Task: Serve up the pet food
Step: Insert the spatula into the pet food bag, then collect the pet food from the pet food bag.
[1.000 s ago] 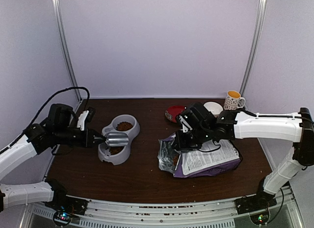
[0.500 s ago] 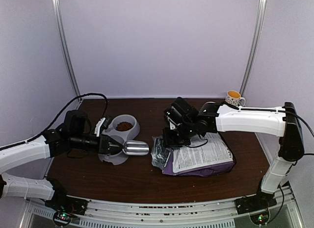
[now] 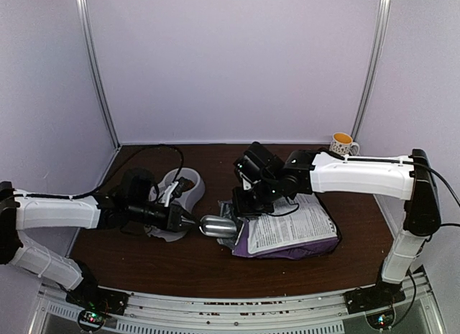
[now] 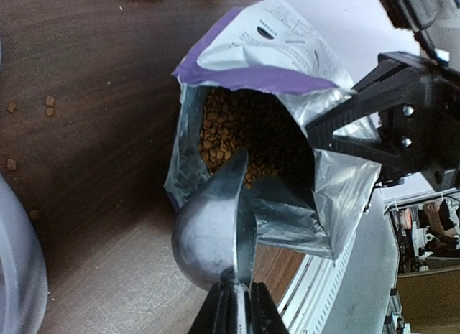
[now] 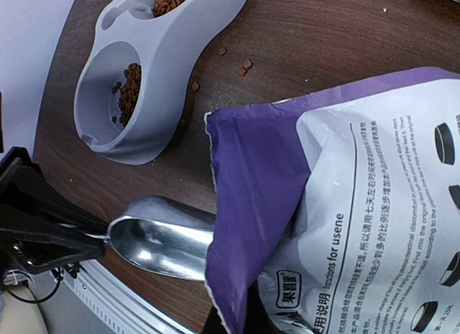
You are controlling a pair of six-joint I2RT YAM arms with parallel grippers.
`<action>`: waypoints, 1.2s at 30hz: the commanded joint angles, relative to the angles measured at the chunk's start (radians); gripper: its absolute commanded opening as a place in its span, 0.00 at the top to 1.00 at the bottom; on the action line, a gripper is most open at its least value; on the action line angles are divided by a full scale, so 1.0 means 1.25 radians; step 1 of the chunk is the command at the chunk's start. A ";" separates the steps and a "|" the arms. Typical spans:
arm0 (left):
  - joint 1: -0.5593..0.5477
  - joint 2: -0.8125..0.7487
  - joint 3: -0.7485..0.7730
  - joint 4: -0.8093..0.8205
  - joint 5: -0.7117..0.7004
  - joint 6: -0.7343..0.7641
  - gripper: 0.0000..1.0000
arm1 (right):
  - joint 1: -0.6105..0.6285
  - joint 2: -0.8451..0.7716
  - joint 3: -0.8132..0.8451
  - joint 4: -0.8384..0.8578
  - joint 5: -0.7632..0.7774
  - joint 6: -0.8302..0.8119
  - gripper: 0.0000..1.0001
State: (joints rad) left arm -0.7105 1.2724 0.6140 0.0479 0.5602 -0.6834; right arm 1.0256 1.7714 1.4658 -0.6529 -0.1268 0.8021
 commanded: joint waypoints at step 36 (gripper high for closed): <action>-0.143 0.215 0.055 0.300 -0.075 -0.144 1.00 | 0.004 -0.040 -0.012 0.034 0.001 0.004 1.00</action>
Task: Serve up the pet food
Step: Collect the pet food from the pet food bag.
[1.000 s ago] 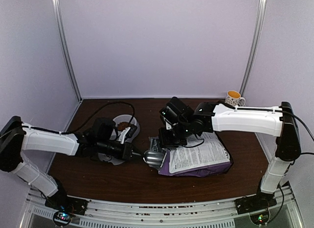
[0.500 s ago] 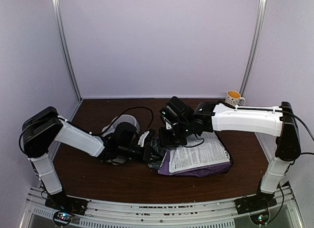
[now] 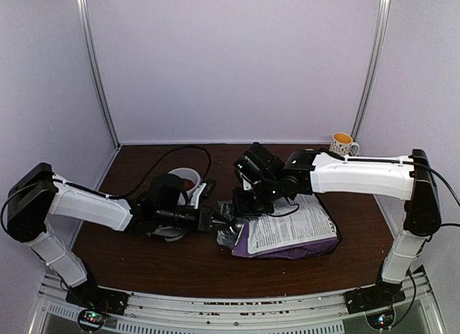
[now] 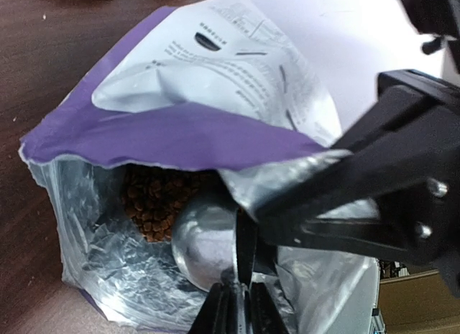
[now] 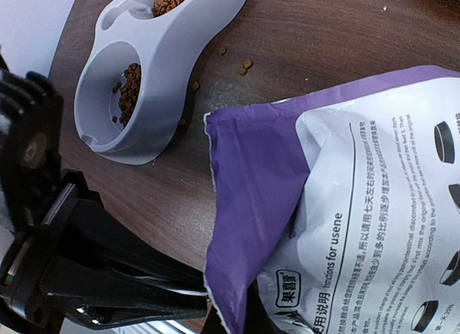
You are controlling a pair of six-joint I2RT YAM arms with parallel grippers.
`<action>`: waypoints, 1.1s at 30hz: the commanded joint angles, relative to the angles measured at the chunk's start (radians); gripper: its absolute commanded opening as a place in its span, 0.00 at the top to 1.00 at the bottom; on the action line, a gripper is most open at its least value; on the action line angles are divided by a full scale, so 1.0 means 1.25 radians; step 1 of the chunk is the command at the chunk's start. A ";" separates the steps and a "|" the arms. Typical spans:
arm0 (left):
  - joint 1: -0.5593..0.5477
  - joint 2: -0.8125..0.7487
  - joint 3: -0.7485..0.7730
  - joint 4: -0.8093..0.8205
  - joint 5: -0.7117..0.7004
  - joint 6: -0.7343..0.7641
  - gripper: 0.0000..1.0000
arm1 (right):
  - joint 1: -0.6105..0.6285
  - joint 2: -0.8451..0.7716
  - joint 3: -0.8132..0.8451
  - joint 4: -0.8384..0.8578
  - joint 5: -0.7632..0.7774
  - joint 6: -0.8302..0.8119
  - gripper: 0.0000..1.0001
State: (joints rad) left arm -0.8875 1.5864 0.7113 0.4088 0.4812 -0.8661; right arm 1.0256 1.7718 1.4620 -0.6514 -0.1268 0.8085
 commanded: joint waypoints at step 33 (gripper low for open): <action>0.075 -0.163 -0.176 0.153 0.112 -0.103 1.00 | -0.012 -0.055 -0.026 0.029 0.008 -0.001 1.00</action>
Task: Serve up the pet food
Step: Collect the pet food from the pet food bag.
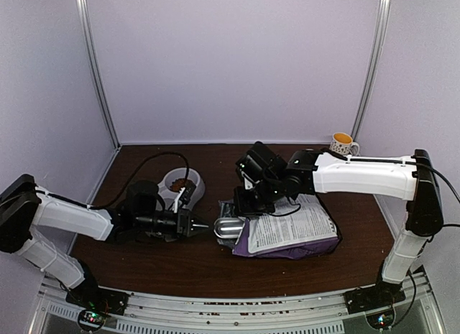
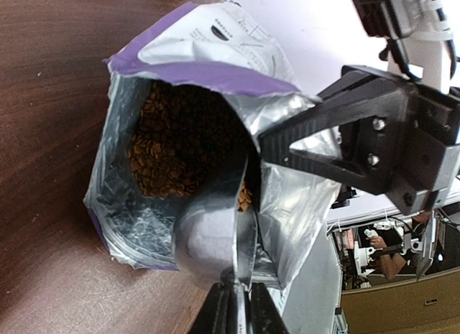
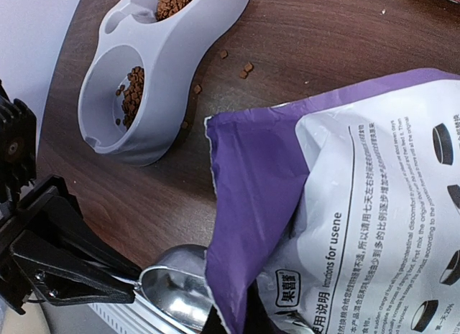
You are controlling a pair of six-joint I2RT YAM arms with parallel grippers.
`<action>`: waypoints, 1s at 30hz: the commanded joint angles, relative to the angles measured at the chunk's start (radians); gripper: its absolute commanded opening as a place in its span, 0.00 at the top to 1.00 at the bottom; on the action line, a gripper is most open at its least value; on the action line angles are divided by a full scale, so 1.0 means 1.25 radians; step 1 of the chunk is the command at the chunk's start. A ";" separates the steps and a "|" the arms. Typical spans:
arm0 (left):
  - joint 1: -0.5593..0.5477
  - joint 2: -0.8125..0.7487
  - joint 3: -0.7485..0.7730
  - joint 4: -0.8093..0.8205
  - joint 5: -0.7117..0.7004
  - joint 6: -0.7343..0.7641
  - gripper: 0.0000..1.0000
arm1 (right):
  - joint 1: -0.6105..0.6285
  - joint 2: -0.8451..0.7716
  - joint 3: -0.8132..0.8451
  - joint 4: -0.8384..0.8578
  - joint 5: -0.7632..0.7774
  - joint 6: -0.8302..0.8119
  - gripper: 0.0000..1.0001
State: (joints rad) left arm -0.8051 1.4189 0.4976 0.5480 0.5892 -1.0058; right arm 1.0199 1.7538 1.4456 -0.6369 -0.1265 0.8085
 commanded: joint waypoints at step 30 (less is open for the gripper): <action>0.097 -0.179 -0.082 -0.076 0.037 0.063 1.00 | -0.024 -0.054 -0.021 0.012 0.010 -0.004 1.00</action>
State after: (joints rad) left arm -0.7002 1.2270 0.4080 0.4351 0.6147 -0.9478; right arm 1.0016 1.7107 1.4059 -0.6132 -0.1276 0.8082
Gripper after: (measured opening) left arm 0.122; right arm 0.020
